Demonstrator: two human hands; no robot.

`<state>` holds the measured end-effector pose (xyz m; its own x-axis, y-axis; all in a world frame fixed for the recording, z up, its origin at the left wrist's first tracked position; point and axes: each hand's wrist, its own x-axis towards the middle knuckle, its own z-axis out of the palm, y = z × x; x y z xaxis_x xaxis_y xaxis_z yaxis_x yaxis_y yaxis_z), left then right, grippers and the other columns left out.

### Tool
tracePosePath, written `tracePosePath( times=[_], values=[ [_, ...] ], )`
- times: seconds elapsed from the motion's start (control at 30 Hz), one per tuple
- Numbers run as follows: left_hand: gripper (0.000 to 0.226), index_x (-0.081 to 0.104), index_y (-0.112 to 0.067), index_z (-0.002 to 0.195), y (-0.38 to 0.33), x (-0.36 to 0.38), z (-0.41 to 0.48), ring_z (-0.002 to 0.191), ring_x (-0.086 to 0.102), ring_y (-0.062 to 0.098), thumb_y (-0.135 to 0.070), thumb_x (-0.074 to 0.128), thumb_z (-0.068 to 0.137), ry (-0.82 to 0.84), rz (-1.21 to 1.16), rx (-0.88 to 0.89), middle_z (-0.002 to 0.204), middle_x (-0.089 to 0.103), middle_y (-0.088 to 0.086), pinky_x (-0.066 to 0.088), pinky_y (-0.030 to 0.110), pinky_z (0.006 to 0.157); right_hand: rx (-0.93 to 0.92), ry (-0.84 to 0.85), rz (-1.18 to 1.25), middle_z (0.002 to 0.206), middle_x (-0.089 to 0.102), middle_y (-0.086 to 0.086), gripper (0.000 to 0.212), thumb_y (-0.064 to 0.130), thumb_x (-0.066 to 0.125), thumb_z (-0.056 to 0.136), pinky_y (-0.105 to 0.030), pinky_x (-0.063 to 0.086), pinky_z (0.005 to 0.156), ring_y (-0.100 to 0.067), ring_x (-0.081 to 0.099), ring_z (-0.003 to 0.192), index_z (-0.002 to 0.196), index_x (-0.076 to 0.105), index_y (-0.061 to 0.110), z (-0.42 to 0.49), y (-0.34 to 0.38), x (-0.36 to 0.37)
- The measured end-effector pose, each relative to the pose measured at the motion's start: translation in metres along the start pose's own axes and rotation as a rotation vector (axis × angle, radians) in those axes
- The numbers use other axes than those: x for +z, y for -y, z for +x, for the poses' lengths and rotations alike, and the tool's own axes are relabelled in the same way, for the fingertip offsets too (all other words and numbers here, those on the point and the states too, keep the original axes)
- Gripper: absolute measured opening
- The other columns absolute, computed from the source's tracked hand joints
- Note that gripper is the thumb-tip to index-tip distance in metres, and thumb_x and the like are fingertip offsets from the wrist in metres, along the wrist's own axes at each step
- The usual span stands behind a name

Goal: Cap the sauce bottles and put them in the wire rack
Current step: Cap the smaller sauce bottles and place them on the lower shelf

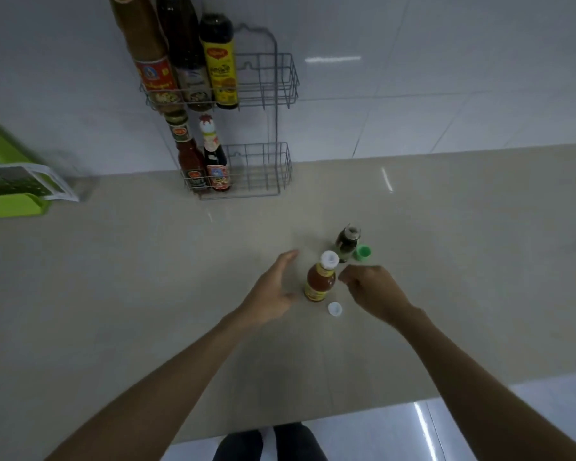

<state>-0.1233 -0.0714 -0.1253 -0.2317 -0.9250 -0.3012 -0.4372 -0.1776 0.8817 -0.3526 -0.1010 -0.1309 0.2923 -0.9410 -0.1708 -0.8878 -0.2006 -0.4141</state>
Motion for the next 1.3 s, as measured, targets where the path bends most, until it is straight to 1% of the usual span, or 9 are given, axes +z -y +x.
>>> tracePosePath(
  times=[0.1,0.2,0.37,0.47,0.63,0.77,0.87,1.03,1.3],
  values=[
    [0.076,0.033,-0.017,0.147,-0.008,0.021,0.007,0.131,0.038,0.002,0.001,0.064,0.08,0.037,0.061,0.07,0.144,0.044,-0.006,0.029,0.007,0.104,0.068,0.182,0.03,0.114,0.065,-0.005,0.042,0.015,0.068,0.072,-0.032,0.049,0.085,-0.024,0.06,0.102,0.114,0.063,0.017,-0.017,-0.02,0.03],
    [0.063,0.044,-0.018,0.136,-0.01,0.036,0.015,0.114,0.052,0.004,-0.009,0.071,0.079,-0.023,0.072,0.084,0.123,0.055,-0.01,0.034,-0.005,0.083,0.083,0.14,0.102,0.111,0.056,-0.005,0.049,0.031,0.08,0.067,-0.034,0.046,0.082,-0.025,0.052,0.102,0.111,0.062,0.016,-0.021,-0.021,0.052],
    [0.054,0.056,-0.019,0.122,-0.005,0.04,0.022,0.102,0.058,0.01,-0.022,0.079,0.073,-0.119,0.091,0.09,0.112,0.062,-0.004,0.039,0.005,0.08,0.061,-0.057,0.155,0.094,0.062,-0.012,0.023,0.025,0.07,0.08,-0.034,0.044,0.067,-0.032,0.06,0.088,0.093,0.06,0.008,-0.016,-0.014,0.054],
    [0.049,0.059,-0.024,0.113,-0.003,0.036,0.016,0.097,0.058,0.013,-0.023,0.079,0.068,-0.194,0.104,0.087,0.106,0.06,-0.001,0.041,0.021,0.079,0.039,-0.27,0.33,0.085,0.07,-0.008,0.02,0.013,0.071,0.078,-0.029,0.052,0.066,-0.022,0.068,0.075,0.094,0.06,0.007,-0.013,-0.001,0.02],
    [0.053,0.06,-0.033,0.108,-0.012,0.019,-0.01,0.096,0.059,0.012,-0.038,0.072,0.057,-0.229,0.032,0.059,0.1,0.055,-0.002,0.047,0.025,0.082,-0.321,-0.474,0.44,0.09,0.072,-0.002,0.017,0.007,0.067,0.08,-0.009,0.051,0.069,-0.004,0.063,0.074,0.097,0.071,0.007,-0.002,0.047,-0.056],
    [0.038,0.063,-0.033,0.095,-0.027,0.003,-0.03,0.085,0.061,0.015,-0.029,0.071,0.059,-0.187,-0.128,0.034,0.091,0.059,-0.002,0.047,0.03,0.077,-0.48,-0.408,0.376,0.093,0.073,0.0,0.022,-0.001,0.065,0.077,-0.001,0.043,0.072,0.0,0.061,0.083,0.094,0.074,0.008,0.005,0.068,-0.08],
    [0.027,0.061,-0.022,0.087,-0.038,-0.014,-0.042,0.073,0.055,0.016,-0.018,0.064,0.06,-0.086,-0.27,-0.02,0.077,0.057,-0.001,0.044,0.035,0.071,-0.484,-0.27,0.495,0.104,0.073,0.005,0.021,0.001,0.067,0.077,-0.009,0.049,0.081,-0.004,0.066,0.095,0.096,0.072,0.011,0.005,0.081,-0.093],
    [0.052,0.062,-0.002,0.097,-0.052,-0.039,-0.054,0.077,0.054,0.027,-0.013,0.058,0.046,0.145,-0.521,-0.078,0.085,0.06,0.015,0.043,0.029,0.067,-0.553,0.075,0.635,0.107,0.073,-0.001,0.013,0.009,0.074,0.081,-0.031,0.054,0.09,-0.015,0.068,0.102,0.089,0.07,0.019,0.014,0.105,-0.129],
    [0.064,0.057,-0.004,0.101,-0.058,-0.063,-0.068,0.072,0.055,0.03,-0.023,0.067,0.04,0.666,-0.765,-0.071,0.081,0.062,0.014,0.041,0.035,0.071,-0.628,0.278,0.658,0.101,0.074,-0.009,0.033,0.001,0.079,0.07,-0.03,0.054,0.089,-0.025,0.068,0.099,0.101,0.073,0.008,0.012,0.125,-0.16]
  ],
)
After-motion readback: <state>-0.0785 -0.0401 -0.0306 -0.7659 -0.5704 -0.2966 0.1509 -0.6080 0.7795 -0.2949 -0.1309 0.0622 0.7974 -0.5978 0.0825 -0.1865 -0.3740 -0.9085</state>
